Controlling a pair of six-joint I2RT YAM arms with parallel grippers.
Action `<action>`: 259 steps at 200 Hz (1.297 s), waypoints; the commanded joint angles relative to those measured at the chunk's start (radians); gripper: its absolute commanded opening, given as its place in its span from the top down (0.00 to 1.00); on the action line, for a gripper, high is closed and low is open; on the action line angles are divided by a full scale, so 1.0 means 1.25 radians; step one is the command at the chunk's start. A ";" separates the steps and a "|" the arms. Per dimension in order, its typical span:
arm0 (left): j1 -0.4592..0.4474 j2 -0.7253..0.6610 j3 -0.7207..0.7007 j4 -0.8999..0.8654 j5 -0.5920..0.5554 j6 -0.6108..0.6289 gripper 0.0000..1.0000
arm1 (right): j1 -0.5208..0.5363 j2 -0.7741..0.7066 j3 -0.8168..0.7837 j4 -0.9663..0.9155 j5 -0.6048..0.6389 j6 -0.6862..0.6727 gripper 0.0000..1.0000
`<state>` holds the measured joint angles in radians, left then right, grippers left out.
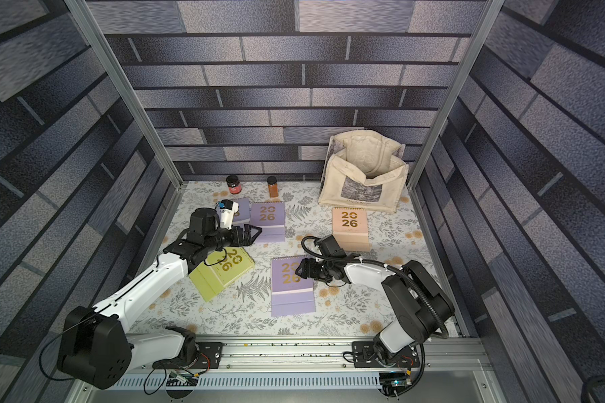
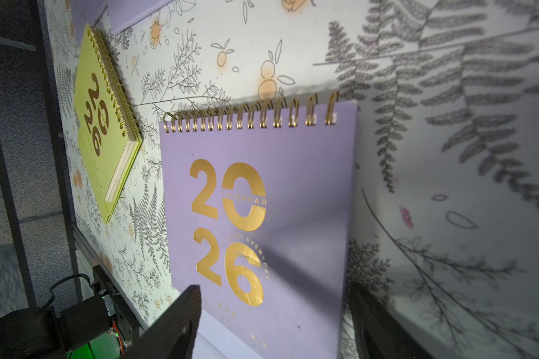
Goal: Stack the calendars
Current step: Place the calendar at the center of the board, then pick up the calendar at the center of the board.
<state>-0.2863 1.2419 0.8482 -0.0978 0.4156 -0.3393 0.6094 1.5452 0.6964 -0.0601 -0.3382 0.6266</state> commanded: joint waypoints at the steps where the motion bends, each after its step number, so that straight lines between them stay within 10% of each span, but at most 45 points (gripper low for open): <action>1: 0.006 -0.002 0.028 -0.008 0.005 0.009 0.00 | 0.000 0.008 -0.019 -0.161 0.088 -0.005 0.22; 70: 0.000 0.000 0.028 0.041 0.013 -0.037 0.00 | -0.015 -0.120 0.024 -0.304 0.186 -0.046 0.14; 121: -0.007 0.030 0.046 0.093 0.047 -0.064 0.00 | -0.239 -0.206 0.100 -0.358 0.109 -0.129 0.07; 259: -0.090 0.188 0.252 -0.144 -0.039 0.055 0.00 | -0.511 0.218 0.478 -0.354 0.114 -0.266 0.03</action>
<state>-0.3943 1.4616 1.1206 -0.2153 0.3988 -0.3164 -0.0139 1.7321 1.2312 -0.4828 -0.2298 0.3344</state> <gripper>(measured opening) 0.999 0.973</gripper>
